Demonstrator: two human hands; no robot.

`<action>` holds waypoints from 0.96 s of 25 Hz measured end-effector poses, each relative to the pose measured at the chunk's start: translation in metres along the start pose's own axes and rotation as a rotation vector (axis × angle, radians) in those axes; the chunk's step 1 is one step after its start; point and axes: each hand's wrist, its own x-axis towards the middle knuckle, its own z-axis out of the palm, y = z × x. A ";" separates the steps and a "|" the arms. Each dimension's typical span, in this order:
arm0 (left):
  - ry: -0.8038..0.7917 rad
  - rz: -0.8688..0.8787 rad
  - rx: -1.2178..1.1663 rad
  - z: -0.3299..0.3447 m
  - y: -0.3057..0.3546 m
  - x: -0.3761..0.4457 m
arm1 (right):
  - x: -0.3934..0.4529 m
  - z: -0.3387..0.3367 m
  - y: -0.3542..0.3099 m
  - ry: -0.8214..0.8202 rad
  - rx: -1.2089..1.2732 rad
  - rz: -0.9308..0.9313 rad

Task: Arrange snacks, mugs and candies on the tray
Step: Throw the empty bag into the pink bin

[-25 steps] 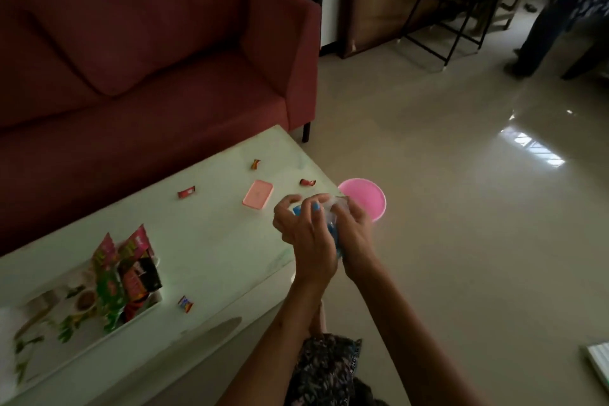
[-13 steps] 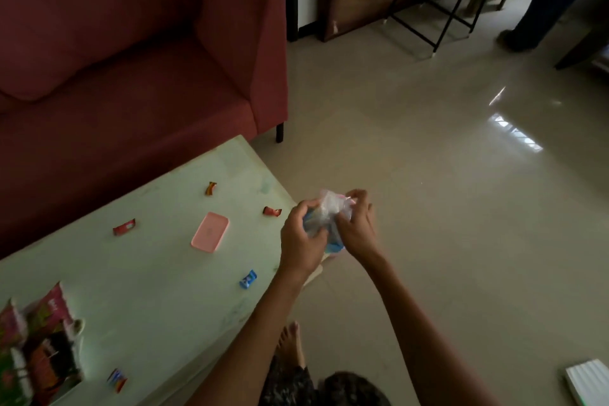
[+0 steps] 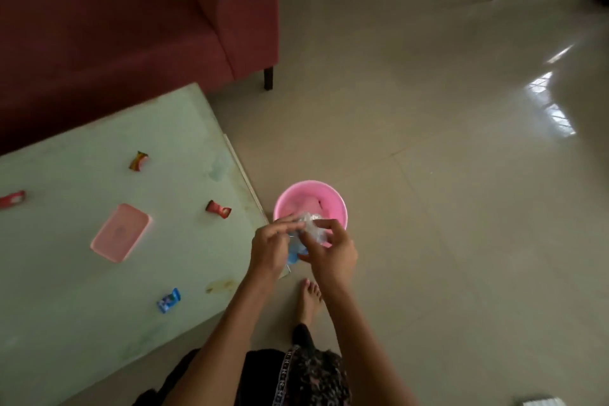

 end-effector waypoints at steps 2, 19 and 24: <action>0.040 -0.149 -0.138 0.007 -0.007 0.030 | 0.040 0.011 0.020 0.095 -0.090 0.058; 0.318 -0.093 -0.214 -0.008 -0.073 0.078 | 0.221 0.078 0.132 -0.652 -0.897 -0.077; 0.500 -0.105 -0.283 -0.035 -0.053 0.052 | 0.175 0.055 0.054 -0.368 -0.654 -0.191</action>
